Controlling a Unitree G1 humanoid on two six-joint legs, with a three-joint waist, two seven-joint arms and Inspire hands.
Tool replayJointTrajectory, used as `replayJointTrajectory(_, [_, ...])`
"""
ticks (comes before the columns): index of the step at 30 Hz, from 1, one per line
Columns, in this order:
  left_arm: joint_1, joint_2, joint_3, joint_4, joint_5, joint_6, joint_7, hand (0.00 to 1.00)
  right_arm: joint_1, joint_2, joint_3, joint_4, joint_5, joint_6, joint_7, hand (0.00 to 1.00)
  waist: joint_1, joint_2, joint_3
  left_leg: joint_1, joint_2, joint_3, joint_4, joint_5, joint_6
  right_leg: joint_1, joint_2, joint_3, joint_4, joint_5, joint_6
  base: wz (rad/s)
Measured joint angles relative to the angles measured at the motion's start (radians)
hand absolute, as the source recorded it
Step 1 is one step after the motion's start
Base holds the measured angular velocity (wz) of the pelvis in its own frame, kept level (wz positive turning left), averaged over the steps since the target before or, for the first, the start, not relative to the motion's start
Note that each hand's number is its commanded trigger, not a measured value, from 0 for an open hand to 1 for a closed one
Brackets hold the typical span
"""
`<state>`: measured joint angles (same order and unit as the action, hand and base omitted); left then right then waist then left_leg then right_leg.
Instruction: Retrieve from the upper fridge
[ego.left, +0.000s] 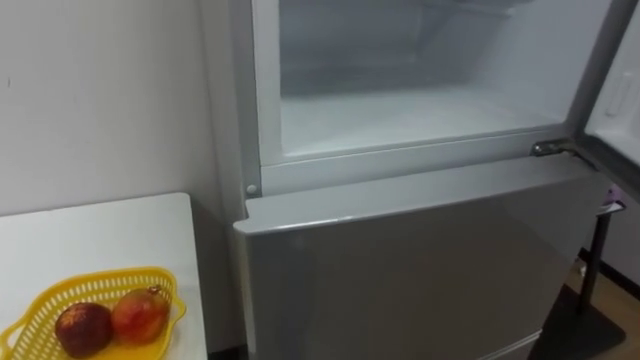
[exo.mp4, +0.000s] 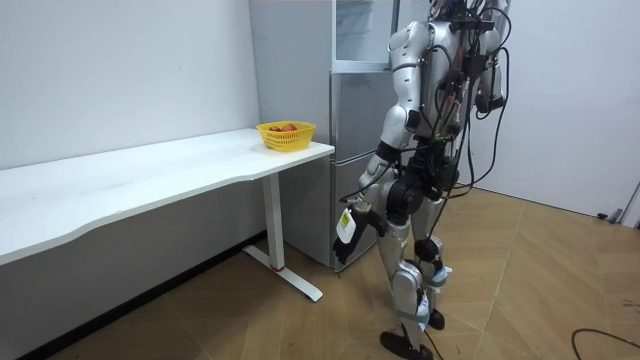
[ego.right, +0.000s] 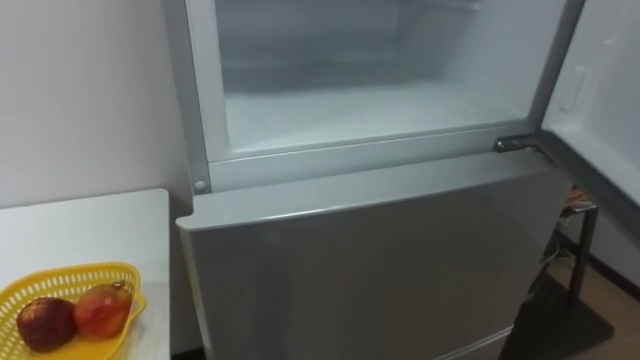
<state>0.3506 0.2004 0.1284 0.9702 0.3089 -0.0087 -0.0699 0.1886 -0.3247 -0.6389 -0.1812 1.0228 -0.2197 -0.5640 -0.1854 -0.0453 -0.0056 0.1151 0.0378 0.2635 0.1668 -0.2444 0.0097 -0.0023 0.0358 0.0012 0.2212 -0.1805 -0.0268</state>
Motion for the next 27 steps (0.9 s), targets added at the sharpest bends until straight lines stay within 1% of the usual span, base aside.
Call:
replayJointTrajectory(2, [0.0, -0.003, 0.015, 0.0, 0.0, -0.001, 0.0, 0.0, -0.001, 0.0, -0.009, -0.011, 0.0, 0.0, 0.022, 0.0, 0.001, 0.0, 0.0001, 0.001, 0.0, 0.0, 0.001, 0.0, 0.0, 0.001, 0.0, 0.0, 0.001, 0.0, 0.0, 0.0])
replayJointTrajectory(8, [0.0, -0.006, 0.021, 0.004, 0.0, -0.009, -0.001, 0.0, -0.007, 0.0, -0.011, -0.036, 0.0, 0.0, 0.068, 0.0, 0.002, -0.001, 0.0008, 0.006, 0.0, 0.0, 0.001, 0.0, 0.0, 0.005, 0.0, 0.002, -0.001, 0.0, 0.0, 0.0])
replayJointTrajectory(9, [0.0, -0.008, 0.025, 0.012, 0.0, -0.015, -0.001, 0.0, -0.012, 0.0, -0.011, -0.036, 0.0, 0.0, 0.077, 0.0, 0.002, -0.001, 0.0011, 0.008, 0.0, 0.001, 0.001, 0.0, 0.0, 0.006, 0.0, 0.004, -0.001, 0.0, 0.0, 0.0])
replayJointTrajectory(17, [0.003, -0.012, 0.026, 0.031, 0.0, -0.016, -0.001, 0.0, -0.013, 0.0, -0.011, -0.036, 0.0, 0.0, 0.14, 0.0, 0.009, -0.002, 0.0022, 0.007, 0.001, 0.0, 0.001, 0.0, 0.0, 0.004, 0.0, 0.003, -0.001, 0.0, 0.0, 0.0])
replayJointTrajectory(23, [0.004, -0.012, 0.027, 0.031, 0.002, -0.016, 0.002, 0.0, -0.013, 0.0, -0.01, -0.036, -0.003, 0.001, 0.14, 0.0, 0.014, -0.007, 0.0033, 0.002, 0.0, -0.013, 0.002, 0.0, -0.001, 0.011, -0.001, -0.006, -0.001, 0.0, 0.0, 0.04])
replayJointTrajectory(25, [0.004, -0.012, 0.027, 0.031, 0.012, -0.016, 0.002, 0.0, -0.013, 0.0, -0.01, -0.036, -0.006, 0.001, 0.14, 0.0, 0.027, -0.009, 0.0043, 0.001, -0.001, -0.016, 0.001, 0.001, -0.002, 0.01, -0.001, -0.007, -0.001, 0.0, 0.0, 0.0])
replayJointTrajectory(27, [0.004, -0.012, 0.026, 0.031, 0.014, -0.016, 0.002, 0.0, -0.013, 0.0, -0.007, -0.036, -0.007, 0.001, 0.141, 0.0, 0.032, -0.01, 0.0051, 0.002, -0.001, -0.019, 0.001, 0.002, -0.002, 0.008, -0.001, -0.008, -0.001, 0.0, 0.0, 0.0])
